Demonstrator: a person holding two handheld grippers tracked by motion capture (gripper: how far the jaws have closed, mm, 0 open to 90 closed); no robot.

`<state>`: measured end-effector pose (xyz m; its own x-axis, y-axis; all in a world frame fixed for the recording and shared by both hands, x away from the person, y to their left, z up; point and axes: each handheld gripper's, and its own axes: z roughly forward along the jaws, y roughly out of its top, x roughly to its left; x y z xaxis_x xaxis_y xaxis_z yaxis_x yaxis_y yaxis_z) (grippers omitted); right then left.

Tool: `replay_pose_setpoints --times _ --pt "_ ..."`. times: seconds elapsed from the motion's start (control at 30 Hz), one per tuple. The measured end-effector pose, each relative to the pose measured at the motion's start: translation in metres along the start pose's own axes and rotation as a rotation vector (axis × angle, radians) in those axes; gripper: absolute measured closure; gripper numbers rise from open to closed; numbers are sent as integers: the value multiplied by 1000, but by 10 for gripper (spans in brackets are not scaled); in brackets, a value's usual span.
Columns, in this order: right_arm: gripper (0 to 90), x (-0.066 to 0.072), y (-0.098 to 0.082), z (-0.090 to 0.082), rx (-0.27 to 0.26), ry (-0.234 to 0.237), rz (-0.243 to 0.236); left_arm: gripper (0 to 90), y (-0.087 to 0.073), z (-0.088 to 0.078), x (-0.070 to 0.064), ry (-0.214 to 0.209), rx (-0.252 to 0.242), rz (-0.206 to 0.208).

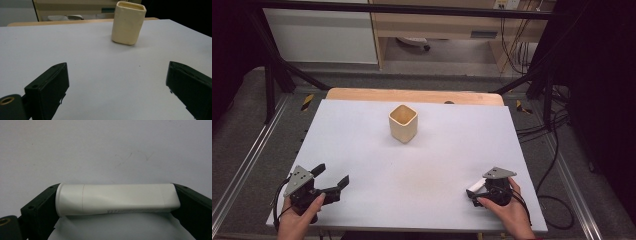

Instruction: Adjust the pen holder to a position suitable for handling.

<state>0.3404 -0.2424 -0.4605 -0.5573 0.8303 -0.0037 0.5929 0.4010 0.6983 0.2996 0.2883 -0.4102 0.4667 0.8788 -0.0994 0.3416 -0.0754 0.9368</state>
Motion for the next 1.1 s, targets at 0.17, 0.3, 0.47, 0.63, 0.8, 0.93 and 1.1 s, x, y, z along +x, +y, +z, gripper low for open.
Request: replay_pose_setpoints --times 0.17,0.3,0.47,0.63,0.8,0.93,1.1 --pt "40 0 5 -4 -41 -35 -17 50 0 2 0 -1 2 -7" --pt "41 0 11 -7 -83 -47 -33 51 0 6 -4 -7 14 2" --pt "41 3 21 -5 -122 -46 -65 52 -1 14 -12 -30 29 17" --pt "41 5 34 -1 -166 -36 -96 57 0 24 -16 -60 38 -7" --pt "41 15 55 0 -219 -19 -179 60 4 29 -23 -89 20 -25" --pt "41 22 67 3 -243 -1 -205 60 10 45 -30 -96 20 -15" --pt "41 32 78 10 -250 17 -247 67 25 76 -41 -105 19 6"
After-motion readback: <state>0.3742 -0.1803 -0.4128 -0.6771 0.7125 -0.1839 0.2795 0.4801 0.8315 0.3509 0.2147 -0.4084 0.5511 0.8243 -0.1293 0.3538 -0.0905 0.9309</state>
